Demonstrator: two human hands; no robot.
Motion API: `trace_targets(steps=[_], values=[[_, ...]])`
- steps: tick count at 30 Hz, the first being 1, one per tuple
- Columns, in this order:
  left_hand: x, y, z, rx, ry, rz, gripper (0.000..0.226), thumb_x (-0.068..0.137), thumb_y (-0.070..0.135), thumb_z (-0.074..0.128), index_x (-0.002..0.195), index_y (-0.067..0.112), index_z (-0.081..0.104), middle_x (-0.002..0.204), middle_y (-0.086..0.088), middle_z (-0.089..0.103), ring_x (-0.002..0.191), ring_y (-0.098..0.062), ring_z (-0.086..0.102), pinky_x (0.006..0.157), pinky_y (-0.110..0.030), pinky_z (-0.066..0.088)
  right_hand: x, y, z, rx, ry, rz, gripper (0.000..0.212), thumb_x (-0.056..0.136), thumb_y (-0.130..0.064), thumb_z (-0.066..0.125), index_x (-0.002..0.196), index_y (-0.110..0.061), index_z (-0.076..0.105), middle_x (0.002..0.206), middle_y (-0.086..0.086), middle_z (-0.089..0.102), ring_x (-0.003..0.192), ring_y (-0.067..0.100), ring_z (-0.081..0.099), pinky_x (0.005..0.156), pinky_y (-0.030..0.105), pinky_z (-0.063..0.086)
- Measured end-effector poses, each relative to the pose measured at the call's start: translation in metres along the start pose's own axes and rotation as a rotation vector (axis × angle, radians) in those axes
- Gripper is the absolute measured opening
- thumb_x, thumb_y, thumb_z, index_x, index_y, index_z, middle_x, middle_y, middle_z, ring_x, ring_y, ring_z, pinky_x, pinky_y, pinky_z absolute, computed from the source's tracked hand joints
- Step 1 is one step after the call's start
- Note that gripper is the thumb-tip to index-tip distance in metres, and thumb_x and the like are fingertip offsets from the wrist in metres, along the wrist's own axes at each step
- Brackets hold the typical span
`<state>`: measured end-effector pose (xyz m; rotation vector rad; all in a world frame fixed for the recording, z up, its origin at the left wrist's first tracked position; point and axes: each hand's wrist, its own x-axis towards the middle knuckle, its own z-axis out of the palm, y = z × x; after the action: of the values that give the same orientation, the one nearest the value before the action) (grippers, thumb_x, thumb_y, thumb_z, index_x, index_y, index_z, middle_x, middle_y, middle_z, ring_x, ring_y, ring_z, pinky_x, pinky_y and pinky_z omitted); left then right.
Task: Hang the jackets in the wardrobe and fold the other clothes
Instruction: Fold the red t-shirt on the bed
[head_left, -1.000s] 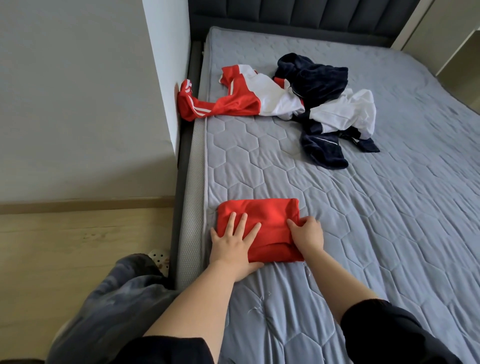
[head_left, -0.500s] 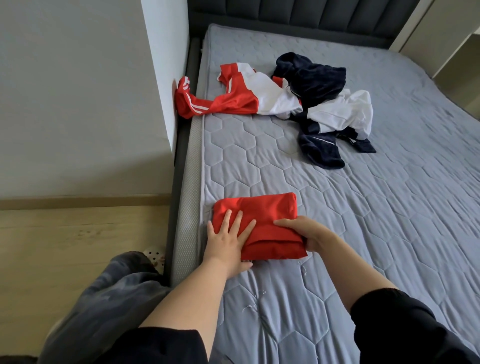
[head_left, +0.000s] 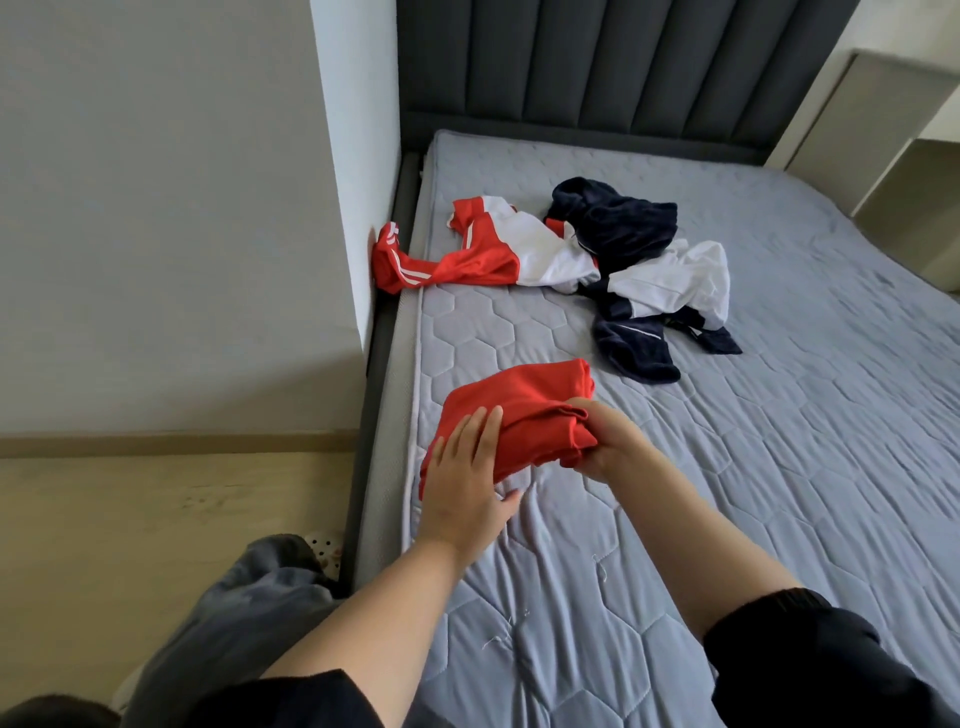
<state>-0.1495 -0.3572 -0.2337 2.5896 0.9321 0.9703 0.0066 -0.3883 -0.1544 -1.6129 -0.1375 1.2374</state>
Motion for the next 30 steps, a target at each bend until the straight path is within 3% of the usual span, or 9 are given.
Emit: trace_targets(steps=[4,8,14,18,21,24,26,29,30], values=[[0.011,0.003,-0.028,0.034,0.045,-0.098,0.1,0.052,0.021,0.087,0.138,0.009,0.037,0.124,-0.015,0.059,0.102,-0.035,0.063,0.084,-0.045,0.053,-0.026,-0.017,0.022,0.072,-0.063,-0.064,0.036,0.087,0.004,0.03,0.057,-0.014,0.033,0.029,-0.002,0.035,0.021,0.009,0.033,0.028,0.01,0.02],[0.019,0.0,-0.068,0.134,0.067,-0.046,0.101,0.045,0.019,0.088,0.135,0.005,0.046,0.106,-0.015,0.065,0.08,-0.032,0.067,0.067,-0.039,0.056,-0.058,-0.027,0.039,0.112,-0.079,-0.116,0.036,0.093,0.005,0.029,0.063,-0.01,0.042,0.031,0.0,0.045,0.021,0.008,0.038,0.028,0.009,0.023],[0.029,-0.001,-0.142,0.201,0.151,-0.094,0.1,0.052,0.016,0.084,0.141,0.008,0.038,0.095,-0.011,0.064,0.072,-0.031,0.065,0.059,-0.036,0.052,-0.102,-0.048,0.084,0.349,-0.172,-0.114,0.034,0.095,0.005,0.035,0.065,-0.007,0.047,0.034,0.004,0.048,0.023,0.009,0.043,0.026,0.013,0.03],[0.025,-0.028,-0.203,0.401,0.112,-0.143,0.084,0.075,0.032,0.072,0.146,0.012,0.031,0.103,-0.011,0.063,0.082,-0.031,0.064,0.066,-0.036,0.048,-0.126,-0.054,0.134,0.373,-0.294,-0.059,0.018,0.095,-0.005,0.046,0.078,-0.005,0.053,0.066,0.01,0.055,0.04,0.014,0.052,0.036,0.017,0.043],[0.021,-0.056,-0.249,0.526,0.073,-0.178,0.076,0.08,0.051,0.06,0.143,0.018,0.032,0.111,-0.004,0.062,0.092,-0.026,0.064,0.072,-0.034,0.047,-0.143,-0.055,0.173,0.359,-0.351,-0.042,0.015,0.094,-0.005,0.048,0.08,-0.004,0.052,0.074,0.013,0.052,0.036,0.017,0.055,0.032,0.021,0.046],[0.011,-0.085,-0.294,0.484,0.02,-0.282,0.055,0.078,0.041,0.057,0.126,0.019,0.042,0.103,-0.005,0.066,0.089,-0.03,0.065,0.068,-0.034,0.045,-0.161,-0.051,0.218,0.33,-0.421,-0.08,0.016,0.099,-0.007,0.036,0.104,0.0,0.05,0.097,0.023,0.059,0.061,0.032,0.065,0.043,0.033,0.055],[0.002,-0.109,-0.32,0.47,-0.022,-0.375,0.041,0.078,0.035,0.056,0.113,0.017,0.045,0.096,-0.008,0.067,0.087,-0.033,0.064,0.063,-0.033,0.039,-0.166,-0.05,0.249,0.268,-0.459,-0.11,0.03,0.1,-0.006,0.027,0.127,0.003,0.037,0.12,0.029,0.054,0.087,0.039,0.065,0.064,0.04,0.057],[-0.01,-0.149,-0.357,0.467,-0.119,-0.468,0.037,0.079,0.035,0.056,0.109,0.016,0.047,0.097,-0.01,0.066,0.091,-0.034,0.062,0.066,-0.033,0.041,-0.175,-0.047,0.3,-0.152,-0.464,-0.345,0.036,0.094,0.0,0.033,0.129,-0.003,0.04,0.103,0.018,0.059,0.075,0.026,0.061,0.058,0.033,0.055],[-0.013,-0.163,-0.368,0.461,-0.145,-0.489,0.038,0.078,0.036,0.056,0.109,0.016,0.048,0.099,-0.01,0.065,0.093,-0.034,0.062,0.068,-0.033,0.041,-0.175,-0.046,0.318,-0.34,-0.451,-0.493,0.041,0.091,0.002,0.039,0.131,-0.006,0.042,0.101,0.013,0.057,0.079,0.024,0.058,0.064,0.033,0.053]])
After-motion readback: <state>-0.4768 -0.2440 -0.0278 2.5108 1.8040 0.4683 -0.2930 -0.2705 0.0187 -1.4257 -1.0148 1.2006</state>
